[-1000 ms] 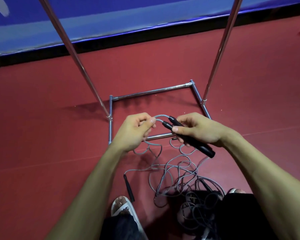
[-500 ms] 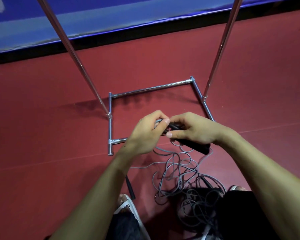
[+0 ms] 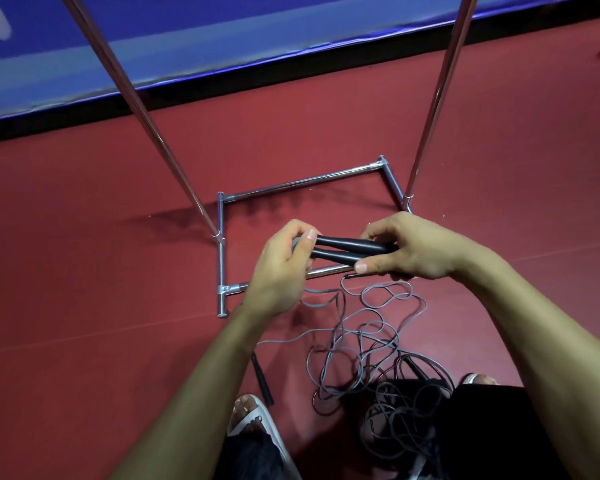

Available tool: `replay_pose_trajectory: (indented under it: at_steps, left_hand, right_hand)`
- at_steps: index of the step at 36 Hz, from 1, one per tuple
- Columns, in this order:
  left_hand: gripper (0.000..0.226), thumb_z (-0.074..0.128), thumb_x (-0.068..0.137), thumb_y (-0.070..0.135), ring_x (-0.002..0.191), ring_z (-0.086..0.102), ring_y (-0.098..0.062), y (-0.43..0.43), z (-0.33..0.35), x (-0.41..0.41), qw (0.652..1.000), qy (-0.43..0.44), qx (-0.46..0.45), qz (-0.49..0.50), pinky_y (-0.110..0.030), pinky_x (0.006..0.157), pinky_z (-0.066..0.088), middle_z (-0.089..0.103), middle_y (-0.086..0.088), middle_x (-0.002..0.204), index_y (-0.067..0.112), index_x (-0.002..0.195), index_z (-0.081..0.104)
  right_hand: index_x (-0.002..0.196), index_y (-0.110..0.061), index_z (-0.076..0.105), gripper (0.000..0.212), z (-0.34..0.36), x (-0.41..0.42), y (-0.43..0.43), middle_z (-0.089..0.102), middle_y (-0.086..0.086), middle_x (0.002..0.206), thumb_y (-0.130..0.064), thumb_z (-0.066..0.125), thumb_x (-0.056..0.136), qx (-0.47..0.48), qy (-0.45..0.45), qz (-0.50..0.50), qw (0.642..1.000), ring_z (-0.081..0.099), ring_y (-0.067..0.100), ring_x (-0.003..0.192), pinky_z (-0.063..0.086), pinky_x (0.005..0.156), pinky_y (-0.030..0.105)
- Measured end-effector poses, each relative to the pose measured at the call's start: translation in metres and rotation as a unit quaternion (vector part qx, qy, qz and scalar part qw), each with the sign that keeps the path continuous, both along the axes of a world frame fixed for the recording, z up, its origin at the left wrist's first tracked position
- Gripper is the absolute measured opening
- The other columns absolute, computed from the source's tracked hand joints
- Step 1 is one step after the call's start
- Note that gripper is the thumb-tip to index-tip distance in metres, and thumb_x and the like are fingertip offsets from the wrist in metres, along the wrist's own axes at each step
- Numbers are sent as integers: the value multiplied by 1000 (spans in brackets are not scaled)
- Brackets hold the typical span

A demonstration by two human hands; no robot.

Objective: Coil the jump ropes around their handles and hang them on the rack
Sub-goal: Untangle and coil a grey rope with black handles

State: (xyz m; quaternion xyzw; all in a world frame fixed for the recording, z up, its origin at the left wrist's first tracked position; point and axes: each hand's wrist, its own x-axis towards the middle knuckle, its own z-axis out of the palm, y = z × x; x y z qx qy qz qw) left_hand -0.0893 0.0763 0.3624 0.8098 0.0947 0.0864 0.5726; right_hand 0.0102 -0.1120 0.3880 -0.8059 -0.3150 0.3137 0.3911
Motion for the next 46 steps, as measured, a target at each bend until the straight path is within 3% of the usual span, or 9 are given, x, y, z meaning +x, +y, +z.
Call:
replay_pose_trajectory:
  at_steps: [9, 14, 17, 23, 29, 36, 40, 43, 46]
  left_hand:
    - [18, 51, 95, 24, 49, 30, -10, -3, 3, 0, 996, 0, -92, 1, -17, 47, 33, 36, 0, 61, 14, 84, 62]
    - [21, 50, 89, 32, 47, 28, -10, -4, -1, 1, 993, -13, -108, 43, -23, 48, 27, 33, 7, 53, 15, 80, 57]
    - [23, 48, 89, 35, 45, 27, -8, -6, -3, 1, 991, -9, -121, 55, -23, 47, 27, 31, 11, 52, 17, 75, 51]
    - [25, 48, 93, 32, 46, 28, -6, -11, -1, -1, 987, 10, -156, 25, -24, 47, 25, 28, 3, 58, 15, 76, 45]
    - [33, 43, 104, 17, 47, 27, -5, -11, 4, -2, 982, 5, -182, 38, -31, 51, 17, 25, 6, 60, 16, 71, 38]
    - [30, 51, 84, 50, 49, 26, -5, 0, 1, 3, 993, -9, -115, 24, -19, 48, 31, 26, 14, 62, 32, 61, 44]
    - [32, 48, 90, 43, 51, 26, -7, -2, 2, 6, 993, -26, -105, 43, -25, 51, 30, 27, 16, 59, 34, 59, 44]
    - [32, 45, 95, 33, 51, 25, -8, -3, 6, 8, 990, -40, -109, 86, -27, 51, 27, 26, 16, 55, 28, 64, 39]
    - [36, 42, 104, 19, 51, 21, -8, -2, 8, 10, 978, -55, -149, 131, -32, 52, 19, 22, 15, 56, 19, 69, 33]
  right_hand:
    - [89, -19, 71, 11, 1, -4, 3, 59, 5, 64, -28, 76, 83, 47, -4, 3, 999, 49, 16, 53, 41, 51, 30]
    - [93, -20, 75, 20, 2, -6, 3, 68, 10, 95, -24, 82, 75, 117, 43, -108, 986, 54, 19, 64, 49, 48, 30]
    - [86, -11, 73, 14, 1, -11, 4, 64, 17, 79, -22, 80, 78, 112, 47, -101, 987, 51, 18, 60, 42, 42, 24]
    - [83, 1, 70, 13, 6, -11, 2, 53, -9, 45, -9, 78, 81, 130, 22, -122, 984, 41, 1, 37, 31, 39, 10]
    - [86, -1, 74, 12, 6, -12, 3, 52, -7, 44, -11, 77, 81, 144, 26, -131, 981, 39, 1, 35, 29, 38, 11]
    - [79, -16, 77, 12, -2, -4, 3, 61, 9, 59, -24, 83, 71, 187, 17, -151, 970, 49, 19, 55, 38, 56, 38]
    - [84, -14, 76, 6, -5, -7, 5, 63, 0, 59, -13, 78, 78, 204, 25, -161, 965, 53, 13, 54, 39, 52, 29]
    - [91, -15, 72, 11, -11, -8, 11, 65, 0, 67, -22, 63, 93, 275, 110, -258, 920, 60, 14, 53, 42, 49, 22]
    - [94, -14, 66, 42, -25, -10, 17, 66, 4, 70, -45, 39, 102, 350, 323, -420, 773, 64, 17, 55, 45, 52, 21]
